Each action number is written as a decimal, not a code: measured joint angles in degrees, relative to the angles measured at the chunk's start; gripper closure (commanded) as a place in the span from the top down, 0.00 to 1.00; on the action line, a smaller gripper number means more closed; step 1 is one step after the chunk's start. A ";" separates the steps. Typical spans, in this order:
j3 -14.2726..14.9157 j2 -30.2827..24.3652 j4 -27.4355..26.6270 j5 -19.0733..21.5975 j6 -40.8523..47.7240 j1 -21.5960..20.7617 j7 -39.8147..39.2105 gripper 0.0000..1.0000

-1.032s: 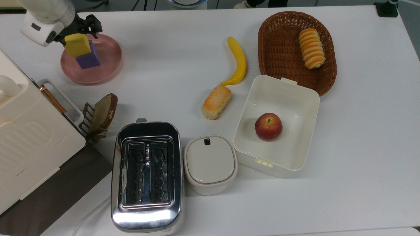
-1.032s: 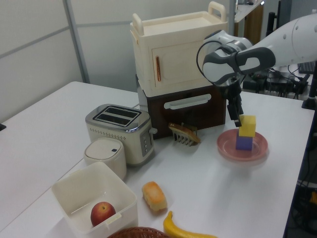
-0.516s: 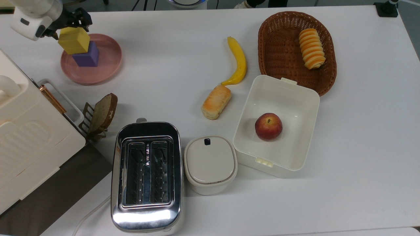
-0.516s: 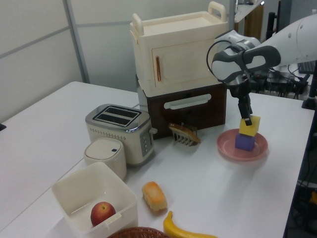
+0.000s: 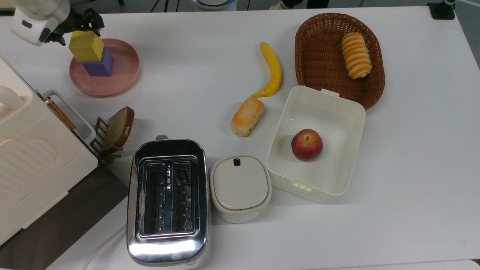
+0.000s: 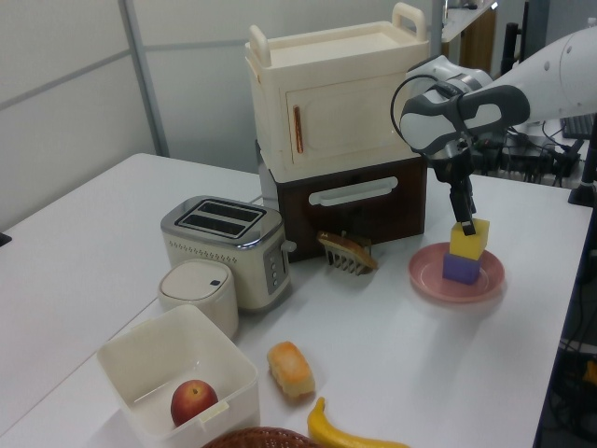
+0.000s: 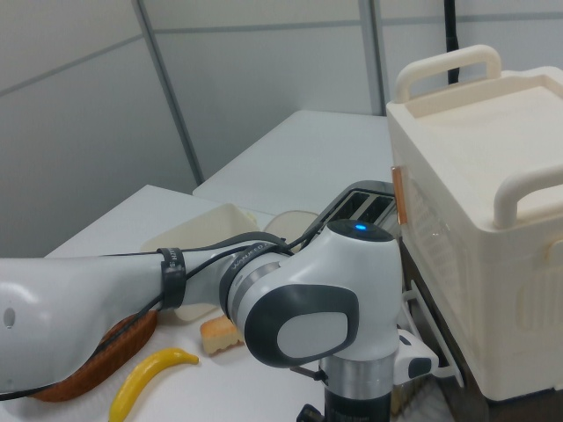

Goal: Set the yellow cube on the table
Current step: 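Lift the yellow cube off the purple cube and carry it off the plate, then lower the yellow cube onto the table and open the gripper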

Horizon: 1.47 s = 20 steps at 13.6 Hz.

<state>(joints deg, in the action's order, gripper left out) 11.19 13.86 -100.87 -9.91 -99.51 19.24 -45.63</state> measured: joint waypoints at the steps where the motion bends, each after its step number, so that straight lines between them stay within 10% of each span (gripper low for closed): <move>1: -0.05 0.04 -0.08 0.00 0.00 -0.02 0.00 1.00; 4: -0.17 0.25 -0.68 0.00 -1.39 -0.04 0.00 0.91; 7: -0.18 0.43 -1.37 0.00 -2.57 -0.04 0.00 0.00; 14: -1.10 -3.65 -1.25 1.02 2.13 -2.64 2.21 0.00; 20: -2.15 -5.28 -1.63 4.73 4.68 -19.73 24.07 0.02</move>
<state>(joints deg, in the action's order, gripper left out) 9.04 8.58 -102.50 -5.18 -94.83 -0.50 -21.56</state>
